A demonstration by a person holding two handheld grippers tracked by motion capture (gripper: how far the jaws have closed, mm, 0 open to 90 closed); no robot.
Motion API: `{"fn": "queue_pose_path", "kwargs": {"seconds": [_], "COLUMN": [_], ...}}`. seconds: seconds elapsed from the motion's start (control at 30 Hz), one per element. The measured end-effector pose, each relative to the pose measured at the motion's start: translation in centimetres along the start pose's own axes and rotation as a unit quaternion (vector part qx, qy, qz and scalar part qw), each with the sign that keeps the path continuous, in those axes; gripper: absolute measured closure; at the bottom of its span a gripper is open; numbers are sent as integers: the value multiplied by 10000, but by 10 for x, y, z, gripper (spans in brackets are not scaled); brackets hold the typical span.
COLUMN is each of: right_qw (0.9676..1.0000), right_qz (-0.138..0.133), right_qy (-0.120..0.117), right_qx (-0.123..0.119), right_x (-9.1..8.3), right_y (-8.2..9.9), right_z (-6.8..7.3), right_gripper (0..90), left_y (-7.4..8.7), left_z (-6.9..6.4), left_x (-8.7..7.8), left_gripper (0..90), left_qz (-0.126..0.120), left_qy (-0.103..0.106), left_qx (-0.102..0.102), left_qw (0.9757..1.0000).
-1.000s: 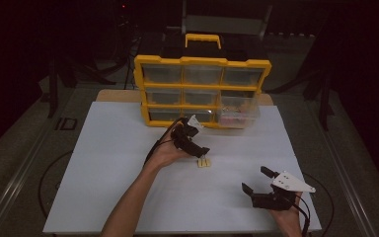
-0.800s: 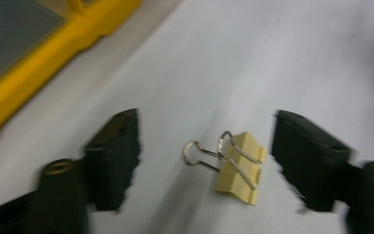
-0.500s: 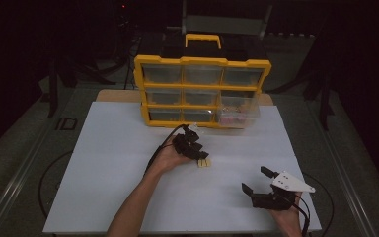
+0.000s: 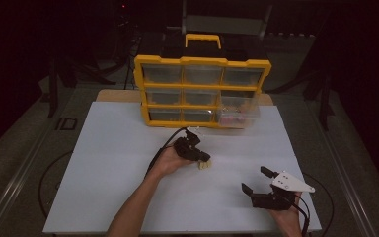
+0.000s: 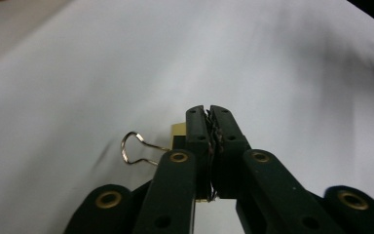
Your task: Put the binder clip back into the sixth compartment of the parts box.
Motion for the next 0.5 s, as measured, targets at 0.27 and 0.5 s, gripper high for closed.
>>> {"fn": "queue_pose_path", "kwargs": {"seconds": [0.27,0.5], "right_qw": [10000,10000], "right_qz": [-19,-13], "right_qy": [-1,-2], "right_qx": [6,-1], "right_x": [0,0], "right_y": [0,0], "right_z": [0,0], "right_gripper": [76,76], "left_y": [-6,-15], "left_z": [-3,3], "left_x": [-9,-28], "left_gripper": [894,894], "left_qz": [-110,-280], "left_qy": [-194,-338], "left_qx": [129,97], "left_qw": [9997,9990]}}
Point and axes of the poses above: each handheld gripper's, and its own axes: x roughly forward along the jaws, y roughly out of its underside, z roughly to its left, the point moved 2 cm from there along x, roughly forward along the jaws, and after that the axes turned 14 degrees about -y, right-handed, at the moved point
